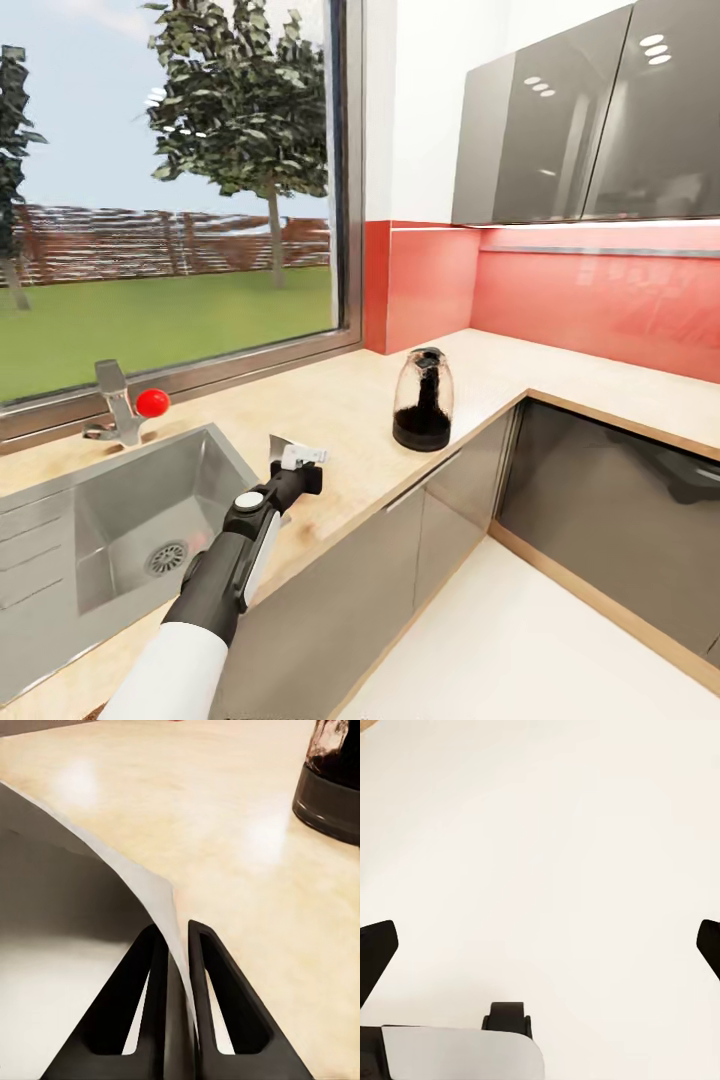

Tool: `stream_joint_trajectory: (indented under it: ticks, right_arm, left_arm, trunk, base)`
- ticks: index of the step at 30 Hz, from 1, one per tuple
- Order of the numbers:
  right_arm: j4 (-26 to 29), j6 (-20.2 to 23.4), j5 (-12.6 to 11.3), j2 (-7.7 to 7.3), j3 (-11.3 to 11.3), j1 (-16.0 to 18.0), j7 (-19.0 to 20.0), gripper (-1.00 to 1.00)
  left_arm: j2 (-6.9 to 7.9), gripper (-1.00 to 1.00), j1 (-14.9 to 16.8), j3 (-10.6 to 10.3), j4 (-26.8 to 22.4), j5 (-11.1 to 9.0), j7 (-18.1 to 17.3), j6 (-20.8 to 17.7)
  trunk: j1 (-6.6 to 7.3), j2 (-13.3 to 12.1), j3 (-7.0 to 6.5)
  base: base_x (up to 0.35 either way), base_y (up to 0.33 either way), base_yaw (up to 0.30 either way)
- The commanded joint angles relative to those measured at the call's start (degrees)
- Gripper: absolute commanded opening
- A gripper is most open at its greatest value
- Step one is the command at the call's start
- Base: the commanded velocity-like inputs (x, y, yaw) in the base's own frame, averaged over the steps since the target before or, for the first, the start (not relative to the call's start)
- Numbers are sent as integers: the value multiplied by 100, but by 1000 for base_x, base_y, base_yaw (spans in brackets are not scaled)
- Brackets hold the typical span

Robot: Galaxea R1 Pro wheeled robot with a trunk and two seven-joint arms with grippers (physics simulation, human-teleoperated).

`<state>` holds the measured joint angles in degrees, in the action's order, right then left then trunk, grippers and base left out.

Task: Set up a coffee station on the kitchen countertop: keep the coffee maker on the countertop, move the bottle of coffee from the kitchen shelf to the counter next to the coffee maker, place a paper coffee filter on top of the coffee maker, put the saucer next to the coffee maker with the coffee cup on the saucer, and place the electric kettle next to the coffee maker.

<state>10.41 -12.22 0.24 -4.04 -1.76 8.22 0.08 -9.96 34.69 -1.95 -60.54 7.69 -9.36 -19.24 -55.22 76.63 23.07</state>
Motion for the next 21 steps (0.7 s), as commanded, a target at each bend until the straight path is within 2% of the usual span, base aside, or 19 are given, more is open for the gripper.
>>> stream_joint_trajectory:
  ticks: [1, 14, 21]
  right_arm:
    - [-4, -18, 2, -5, -17, 4, 1, 100]
    - [5, -18, 2, 8, -8, 5, 1, 100]
    - [5, -18, 2, 8, -8, 5, 1, 100]
  left_arm:
    - [-3, -100, 3, 4, -9, 84, -22, -19]
    - [-3, -100, 3, -7, -11, 84, -22, -18]
    - [-3, -100, 3, -7, -11, 84, -22, -18]
  trunk:
    - [1, 3, 7]
    - [1, 3, 7]
    - [155, -277, -119]
  base:
    - [-105, -36, 56]
    - [-22, -13, 5]
    - [0, 0, 0]
